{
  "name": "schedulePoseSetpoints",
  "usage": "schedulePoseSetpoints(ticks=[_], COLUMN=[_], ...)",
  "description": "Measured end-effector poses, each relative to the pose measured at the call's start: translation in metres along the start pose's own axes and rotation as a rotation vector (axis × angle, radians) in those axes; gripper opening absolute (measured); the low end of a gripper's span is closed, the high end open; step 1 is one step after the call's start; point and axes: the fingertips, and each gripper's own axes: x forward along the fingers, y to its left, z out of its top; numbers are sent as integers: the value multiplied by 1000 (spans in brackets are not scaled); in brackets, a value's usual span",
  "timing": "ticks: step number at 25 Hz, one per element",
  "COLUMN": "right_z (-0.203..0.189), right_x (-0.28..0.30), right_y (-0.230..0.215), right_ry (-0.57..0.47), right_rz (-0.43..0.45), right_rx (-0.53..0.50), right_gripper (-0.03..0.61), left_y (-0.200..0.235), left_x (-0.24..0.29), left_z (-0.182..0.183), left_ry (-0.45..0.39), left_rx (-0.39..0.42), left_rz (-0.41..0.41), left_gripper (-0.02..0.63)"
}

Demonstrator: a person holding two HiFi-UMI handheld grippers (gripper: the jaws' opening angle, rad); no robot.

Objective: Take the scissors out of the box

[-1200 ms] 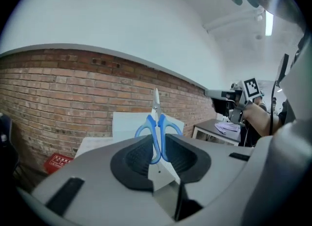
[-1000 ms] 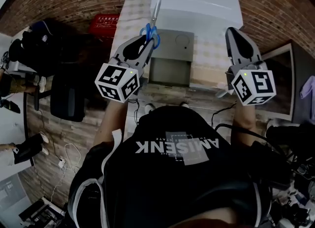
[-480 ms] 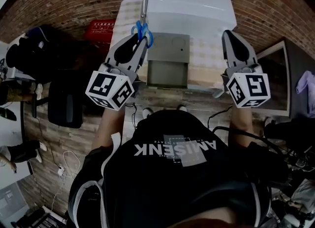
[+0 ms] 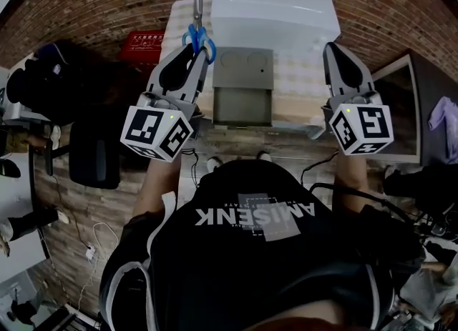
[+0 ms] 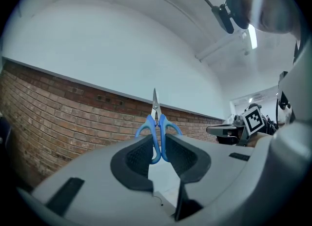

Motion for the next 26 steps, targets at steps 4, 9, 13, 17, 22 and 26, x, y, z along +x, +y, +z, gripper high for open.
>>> schedulePoseSetpoints(ticks=[4, 9, 13, 17, 22, 26], right_z=[11, 2, 1, 0, -1, 2], right_x=[-1, 0, -1, 0, -2, 0], right_y=[2, 5, 2, 0, -2, -6], right_ry=[4, 8, 4, 5, 1, -1], right_rz=[7, -3, -7, -6, -6, -9], right_rx=[-15, -16, -17, -12, -9, -7], right_gripper=[40, 40, 40, 40, 40, 40], left_y=[-1, 1, 0, -2, -5, -4], left_x=[3, 2, 5, 7, 7, 10], left_z=[8, -1, 0, 0, 0, 1], left_ry=[-1, -1, -6, -9, -11, -8], left_rx=[-6, -4, 5, 4, 10, 5], left_rz=[-8, -17, -17, -17, -10, -7], left_gripper=[91, 91, 91, 91, 91, 91])
